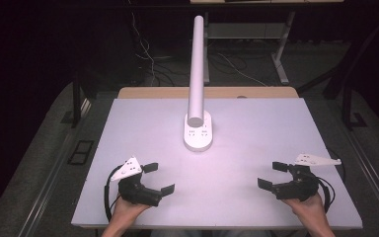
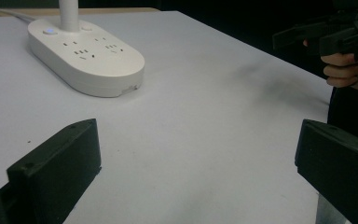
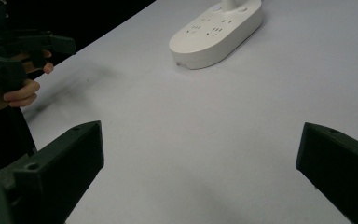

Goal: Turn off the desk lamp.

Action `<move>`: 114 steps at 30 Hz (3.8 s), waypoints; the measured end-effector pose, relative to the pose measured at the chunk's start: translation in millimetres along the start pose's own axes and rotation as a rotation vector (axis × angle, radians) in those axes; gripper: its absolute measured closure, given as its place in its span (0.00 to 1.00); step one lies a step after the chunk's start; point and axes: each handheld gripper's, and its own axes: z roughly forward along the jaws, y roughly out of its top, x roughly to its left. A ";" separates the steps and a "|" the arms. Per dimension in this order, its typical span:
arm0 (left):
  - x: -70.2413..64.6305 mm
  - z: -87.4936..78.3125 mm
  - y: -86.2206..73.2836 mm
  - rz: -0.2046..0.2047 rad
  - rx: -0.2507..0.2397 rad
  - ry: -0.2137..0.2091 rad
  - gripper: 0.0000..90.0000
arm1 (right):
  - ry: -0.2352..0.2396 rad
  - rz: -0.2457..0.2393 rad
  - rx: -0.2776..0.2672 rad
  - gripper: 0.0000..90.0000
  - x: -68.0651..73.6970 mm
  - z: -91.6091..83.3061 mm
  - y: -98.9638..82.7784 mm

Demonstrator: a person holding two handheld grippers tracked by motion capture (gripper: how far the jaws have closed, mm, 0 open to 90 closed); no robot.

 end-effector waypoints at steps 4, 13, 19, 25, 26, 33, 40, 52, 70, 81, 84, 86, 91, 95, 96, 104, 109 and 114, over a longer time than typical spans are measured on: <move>0.4 -0.1 0.0 -0.001 0.003 0.002 0.00 | 0.001 -0.002 0.004 0.01 -1.2 0.1 -0.8; 1.4 -0.5 0.1 -0.001 0.001 0.002 0.00 | 0.009 0.005 0.020 0.01 -1.3 -0.2 -1.3; 2.1 -0.6 0.4 -0.002 0.002 -0.003 0.00 | 0.006 0.008 0.017 0.01 -2.4 -1.1 0.5; 4.6 -0.5 0.3 -0.001 0.007 -0.007 0.00 | 0.003 -0.006 0.031 0.01 -0.2 1.0 3.6; 4.6 -0.7 0.3 -0.003 0.007 -0.006 0.00 | 0.000 -0.009 0.033 0.01 0.5 1.0 3.9; 4.8 -2.3 0.0 0.002 0.009 -0.001 0.00 | -0.010 -0.021 0.053 0.01 3.4 2.4 6.1; 3.4 -0.3 -0.2 0.003 0.009 -0.002 0.00 | -0.001 -0.036 0.061 0.01 5.0 3.6 17.4; 3.4 -1.4 -0.3 0.000 0.009 0.000 0.00 | 0.025 -0.065 0.102 0.01 5.4 19.7 44.5; 4.2 -2.7 -0.2 -0.007 0.001 0.003 0.00 | 0.033 -0.105 0.127 0.01 2.8 40.7 84.1; 4.2 -2.4 0.0 -0.008 0.002 0.002 0.00 | 0.043 -0.127 0.140 0.01 4.5 52.7 103.7; 4.4 -2.9 -0.1 -0.008 0.001 0.002 0.00 | 0.044 -0.133 0.149 0.01 4.6 56.6 109.0; 4.8 -3.0 0.0 -0.007 0.002 0.003 0.00 | 0.045 -0.133 0.151 0.01 3.9 60.0 113.9; 4.5 -2.7 0.0 -0.009 0.001 0.002 0.00 | 0.046 -0.129 0.155 0.01 0.3 66.6 120.2; 4.6 -2.8 0.0 -0.011 -0.002 0.003 0.00 | 0.040 -0.134 0.163 0.01 -1.9 72.8 126.4; 4.6 -2.8 0.0 -0.011 -0.002 0.003 0.00 | 0.040 -0.134 0.163 0.01 -1.9 72.8 126.4; 4.8 -3.9 0.1 -0.008 -0.004 0.007 0.00 | 0.040 -0.147 0.172 0.01 -3.6 90.1 143.4; 4.8 -4.2 0.3 -0.007 -0.005 0.007 0.00 | 0.039 -0.136 0.182 0.01 -6.7 100.7 148.2; 5.0 -4.6 0.3 -0.008 -0.007 0.006 0.00 | 0.039 -0.137 0.195 0.01 -9.9 113.4 154.5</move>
